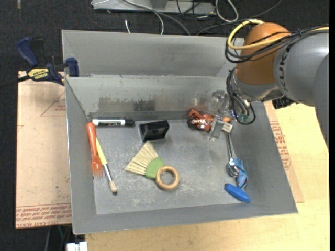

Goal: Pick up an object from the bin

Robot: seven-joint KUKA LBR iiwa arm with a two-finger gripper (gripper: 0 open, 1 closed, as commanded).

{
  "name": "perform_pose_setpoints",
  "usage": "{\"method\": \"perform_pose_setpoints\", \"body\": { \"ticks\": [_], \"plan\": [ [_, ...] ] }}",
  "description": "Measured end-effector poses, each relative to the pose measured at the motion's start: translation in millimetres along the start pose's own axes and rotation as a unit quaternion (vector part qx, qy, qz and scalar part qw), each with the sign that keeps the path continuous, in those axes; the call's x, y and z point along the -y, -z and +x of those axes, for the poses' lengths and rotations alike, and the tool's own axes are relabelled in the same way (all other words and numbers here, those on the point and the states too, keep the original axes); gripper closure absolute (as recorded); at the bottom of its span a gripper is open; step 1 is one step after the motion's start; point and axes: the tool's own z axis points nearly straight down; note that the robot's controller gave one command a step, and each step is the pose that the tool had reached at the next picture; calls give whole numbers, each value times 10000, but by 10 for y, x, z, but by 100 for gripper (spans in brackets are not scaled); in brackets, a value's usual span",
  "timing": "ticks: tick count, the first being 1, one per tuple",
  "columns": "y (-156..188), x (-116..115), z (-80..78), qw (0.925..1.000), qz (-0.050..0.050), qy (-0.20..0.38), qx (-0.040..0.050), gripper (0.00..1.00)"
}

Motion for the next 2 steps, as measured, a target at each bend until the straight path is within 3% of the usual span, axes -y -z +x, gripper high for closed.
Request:
{"method": "perform_pose_setpoints", "body": {
  "ticks": [1, 2],
  "plan": [
    [-621, 47, 22, 9999, 6, -153, -28, 0],
    [-585, -17, 2, 9999, -7, -136, 83, 100]
  ]
}}
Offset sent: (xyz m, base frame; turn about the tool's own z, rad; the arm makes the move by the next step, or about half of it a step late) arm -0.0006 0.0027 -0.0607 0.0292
